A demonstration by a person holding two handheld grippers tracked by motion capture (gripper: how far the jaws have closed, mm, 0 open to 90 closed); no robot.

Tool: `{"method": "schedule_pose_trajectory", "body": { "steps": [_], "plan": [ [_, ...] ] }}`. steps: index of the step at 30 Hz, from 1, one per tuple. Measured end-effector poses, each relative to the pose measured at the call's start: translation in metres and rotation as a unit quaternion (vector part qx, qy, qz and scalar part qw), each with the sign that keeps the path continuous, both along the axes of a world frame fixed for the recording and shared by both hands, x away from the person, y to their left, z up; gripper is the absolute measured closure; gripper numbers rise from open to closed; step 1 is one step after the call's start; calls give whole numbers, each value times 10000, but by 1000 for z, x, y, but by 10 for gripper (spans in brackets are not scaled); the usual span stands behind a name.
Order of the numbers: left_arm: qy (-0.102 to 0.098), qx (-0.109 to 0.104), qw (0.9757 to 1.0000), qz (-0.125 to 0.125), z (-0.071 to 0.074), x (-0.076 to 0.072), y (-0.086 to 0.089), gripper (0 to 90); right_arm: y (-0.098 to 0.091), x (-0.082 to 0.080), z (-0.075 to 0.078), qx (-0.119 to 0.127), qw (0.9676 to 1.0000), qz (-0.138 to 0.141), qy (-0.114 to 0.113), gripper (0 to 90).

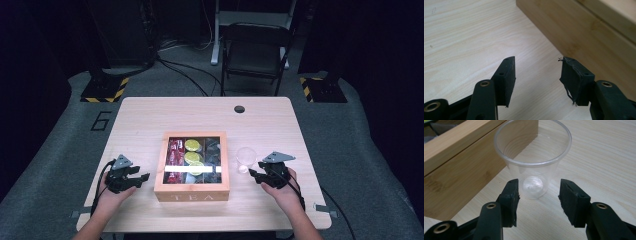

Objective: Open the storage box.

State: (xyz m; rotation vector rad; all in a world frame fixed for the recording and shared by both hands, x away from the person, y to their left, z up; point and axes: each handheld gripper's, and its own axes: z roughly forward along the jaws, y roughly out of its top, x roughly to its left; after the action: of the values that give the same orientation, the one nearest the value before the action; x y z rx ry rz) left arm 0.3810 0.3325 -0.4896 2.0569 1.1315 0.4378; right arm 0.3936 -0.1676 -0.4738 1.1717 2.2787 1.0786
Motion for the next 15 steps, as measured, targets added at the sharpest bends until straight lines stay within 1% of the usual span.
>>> {"method": "schedule_pose_trajectory", "body": {
  "steps": [1, 2, 3, 4, 5, 6, 7, 8, 9, 10, 11, 12, 13, 14, 15],
  "plan": [
    [0, 0, 10000, 0, 0, 0, 0, 450, 0, 0, 0, 0, 10000, 0, 0, 505],
    [20, -81, 10000, -13, 5, -1, -2, 450, 0, 0, 4, 26, 10000, 33, 29, 537],
    [20, -81, 10000, -13, 5, -1, -2, 449, 0, 0, 4, 26, 10000, 33, 29, 537],
    [84, -115, 9999, -20, 10, -2, -3, 449, 0, 1, 8, -6, 9999, 122, 35, 549],
    [84, -115, 9999, -20, 10, -2, -3, 450, 0, 1, 8, -6, 9999, 122, 35, 549],
    [22, -156, 9999, -36, 15, -4, -3, 449, 3, -3, 14, 40, 9999, 114, 18, 560],
    [29, -192, 9998, -72, 19, -5, -3, 450, 4, -4, 16, 9, 9998, 178, -13, 570],
    [-14, -234, 9997, -76, 22, -7, -3, 451, 6, -6, 18, 34, 9998, 168, -72, 580],
    [-14, -234, 9997, -76, 22, -7, -3, 454, 7, -9, 21, 44, 9997, 226, -124, 597],
    [-108, -296, 9994, -120, 28, -11, -3, 462, 8, -12, 23, 96, 9995, 264, -154, 606],
    [-108, -296, 9994, -120, 28, -11, -3, 467, 8, -12, 23, 96, 9995, 264, -154, 606],
    [-121, -272, 9995, -125, 31, -14, -3, 469, 11, -17, 29, 118, 9991, 335, -235, 626],
    [-114, -265, 9995, -129, 33, -16, -3, 469, 11, -17, 29, 118, 9991, 335, -235, 626],
    [-141, -276, 9994, -140, 38, -19, -4, 477, 14, -22, 34, 191, 9986, 412, -261, 640],
    [-141, -276, 9994, -140, 38, -19, -4, 486, 14, -22, 34, 191, 9986, 412, -261, 640]
  ]
}}
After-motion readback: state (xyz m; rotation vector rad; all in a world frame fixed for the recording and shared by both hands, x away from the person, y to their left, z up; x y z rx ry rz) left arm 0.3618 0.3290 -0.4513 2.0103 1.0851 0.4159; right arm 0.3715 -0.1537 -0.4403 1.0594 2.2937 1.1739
